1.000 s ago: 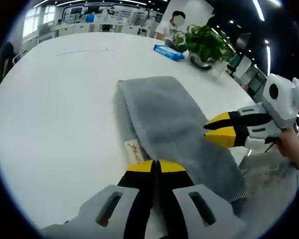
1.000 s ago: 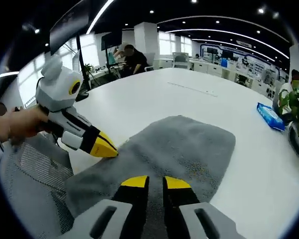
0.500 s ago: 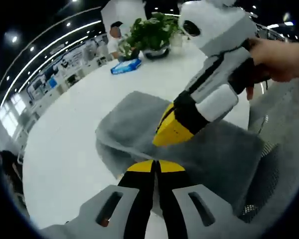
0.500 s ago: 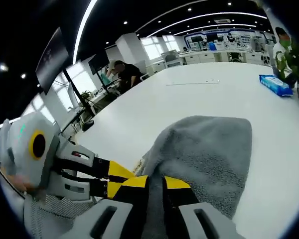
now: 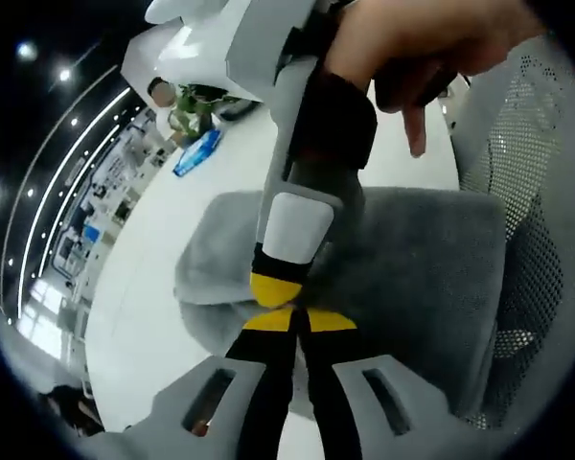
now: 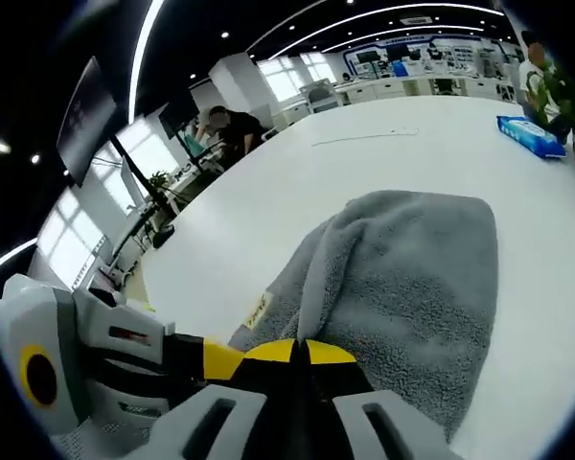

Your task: Open the folded towel by lifting each exposed corner and separating the folded layers until the towel lies flat within the target outline without major curled edges

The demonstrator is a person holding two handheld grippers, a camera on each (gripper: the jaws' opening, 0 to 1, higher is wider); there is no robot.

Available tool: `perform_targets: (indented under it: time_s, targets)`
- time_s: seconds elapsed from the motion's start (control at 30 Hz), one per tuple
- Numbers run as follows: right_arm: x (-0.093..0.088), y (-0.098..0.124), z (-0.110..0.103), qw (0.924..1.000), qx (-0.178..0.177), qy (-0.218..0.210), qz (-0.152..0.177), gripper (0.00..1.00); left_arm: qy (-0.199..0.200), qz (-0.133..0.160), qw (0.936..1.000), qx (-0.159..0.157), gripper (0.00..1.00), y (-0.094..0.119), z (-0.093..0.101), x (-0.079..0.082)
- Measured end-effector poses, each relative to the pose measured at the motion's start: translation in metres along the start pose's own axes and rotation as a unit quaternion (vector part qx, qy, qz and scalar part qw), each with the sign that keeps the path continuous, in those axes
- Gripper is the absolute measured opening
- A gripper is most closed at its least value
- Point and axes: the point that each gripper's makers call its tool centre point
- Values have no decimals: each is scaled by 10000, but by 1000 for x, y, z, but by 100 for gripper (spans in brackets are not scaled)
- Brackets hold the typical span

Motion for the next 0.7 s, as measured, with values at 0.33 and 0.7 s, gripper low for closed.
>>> perform_targets:
  time_s: [0.33,0.7]
  targets:
    - [8,30,37,9982,-466,-203,312,0,2535,684,9640,-414,2,16,-46,-9]
    - [-14,55,86,9928,-1189,-103,65,0,2727,-445,9566,-920,1,-19,-19,-52]
Point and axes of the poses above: the point that each gripper's makers call its tool centre point, and the gripper's own axes: y roughly backward along the fingers, z roughly to its right, x roughly out of its top, and after that the axes turned 13 degrees about -z, right-handed
